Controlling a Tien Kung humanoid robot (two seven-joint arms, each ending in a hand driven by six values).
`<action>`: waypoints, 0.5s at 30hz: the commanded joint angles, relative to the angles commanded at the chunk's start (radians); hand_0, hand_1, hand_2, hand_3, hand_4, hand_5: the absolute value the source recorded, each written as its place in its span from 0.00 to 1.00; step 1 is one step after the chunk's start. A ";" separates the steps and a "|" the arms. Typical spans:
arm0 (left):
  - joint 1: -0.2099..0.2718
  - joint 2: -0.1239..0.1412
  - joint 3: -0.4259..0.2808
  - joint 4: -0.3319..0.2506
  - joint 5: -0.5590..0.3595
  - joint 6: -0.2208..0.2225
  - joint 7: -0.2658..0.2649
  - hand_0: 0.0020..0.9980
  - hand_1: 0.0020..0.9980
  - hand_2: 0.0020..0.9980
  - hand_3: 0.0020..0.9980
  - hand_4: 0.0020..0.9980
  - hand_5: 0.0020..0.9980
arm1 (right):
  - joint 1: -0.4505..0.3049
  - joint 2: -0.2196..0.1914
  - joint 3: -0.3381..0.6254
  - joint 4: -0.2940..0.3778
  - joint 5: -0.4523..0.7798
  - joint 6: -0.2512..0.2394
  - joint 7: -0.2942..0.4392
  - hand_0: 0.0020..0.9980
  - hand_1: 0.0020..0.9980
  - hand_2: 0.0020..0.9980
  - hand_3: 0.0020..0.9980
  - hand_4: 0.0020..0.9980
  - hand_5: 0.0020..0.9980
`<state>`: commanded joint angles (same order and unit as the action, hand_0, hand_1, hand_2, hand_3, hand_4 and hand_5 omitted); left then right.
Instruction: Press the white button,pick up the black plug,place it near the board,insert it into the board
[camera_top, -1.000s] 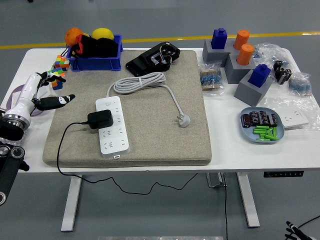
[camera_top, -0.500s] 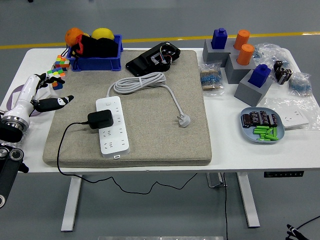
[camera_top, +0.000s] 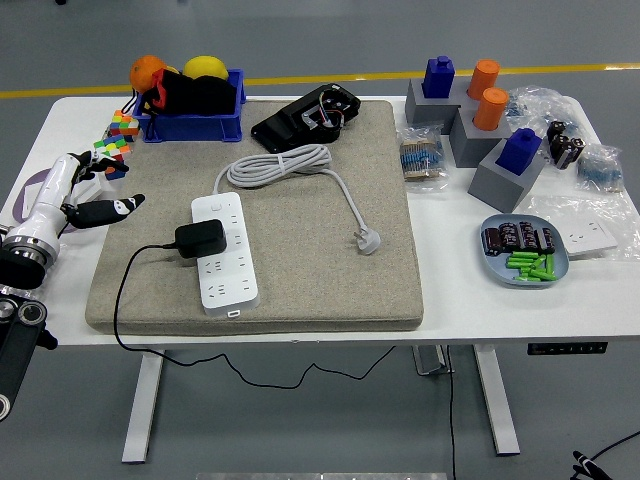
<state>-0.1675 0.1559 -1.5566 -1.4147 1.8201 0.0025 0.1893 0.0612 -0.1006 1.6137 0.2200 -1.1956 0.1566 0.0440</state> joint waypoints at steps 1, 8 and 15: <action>0.001 -0.001 -0.001 -0.001 0.000 0.000 0.000 0.82 0.83 0.76 0.56 0.84 0.04 | -0.001 0.001 0.001 0.000 -0.001 0.000 0.000 0.82 0.76 0.74 0.72 0.78 0.56; 0.006 -0.004 -0.002 -0.006 0.003 0.000 0.002 0.82 0.82 0.76 0.56 0.84 0.04 | -0.001 0.000 0.009 0.001 -0.003 -0.003 0.003 0.82 0.76 0.74 0.72 0.78 0.56; 0.013 -0.011 -0.003 -0.009 0.001 0.000 0.001 0.82 0.82 0.76 0.56 0.84 0.03 | -0.004 0.005 0.028 -0.003 -0.015 -0.003 0.004 0.82 0.76 0.74 0.72 0.78 0.56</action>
<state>-0.1547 0.1451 -1.5599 -1.4234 1.8216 0.0029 0.1900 0.0576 -0.0953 1.6420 0.2167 -1.2110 0.1535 0.0475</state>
